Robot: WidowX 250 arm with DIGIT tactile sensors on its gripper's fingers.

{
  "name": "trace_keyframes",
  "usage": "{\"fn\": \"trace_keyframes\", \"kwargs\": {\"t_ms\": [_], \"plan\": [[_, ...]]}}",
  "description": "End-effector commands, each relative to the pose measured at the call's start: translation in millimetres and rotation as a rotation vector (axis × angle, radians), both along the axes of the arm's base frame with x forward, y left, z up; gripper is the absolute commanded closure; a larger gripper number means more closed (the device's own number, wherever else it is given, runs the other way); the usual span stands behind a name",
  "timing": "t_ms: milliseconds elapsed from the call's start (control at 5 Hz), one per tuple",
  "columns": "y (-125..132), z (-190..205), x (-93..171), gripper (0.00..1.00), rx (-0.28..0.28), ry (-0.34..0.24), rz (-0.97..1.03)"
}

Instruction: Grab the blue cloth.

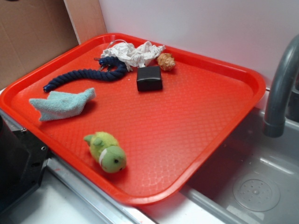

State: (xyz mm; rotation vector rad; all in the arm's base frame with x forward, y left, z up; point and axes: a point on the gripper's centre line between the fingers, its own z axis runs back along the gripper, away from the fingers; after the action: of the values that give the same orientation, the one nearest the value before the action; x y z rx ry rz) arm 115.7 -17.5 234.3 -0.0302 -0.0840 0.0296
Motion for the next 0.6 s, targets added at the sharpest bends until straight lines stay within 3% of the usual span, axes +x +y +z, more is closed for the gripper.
{"fn": "trace_keyframes", "kwargs": {"t_ms": [0, 200, 400], "plan": [[0, 0, 0, 0.00, 0.000, 0.000, 0.000], [25, -49, 9, 0.00, 0.027, 0.063, -0.074], [39, -73, 18, 0.00, 0.055, 0.061, -0.165]]}}
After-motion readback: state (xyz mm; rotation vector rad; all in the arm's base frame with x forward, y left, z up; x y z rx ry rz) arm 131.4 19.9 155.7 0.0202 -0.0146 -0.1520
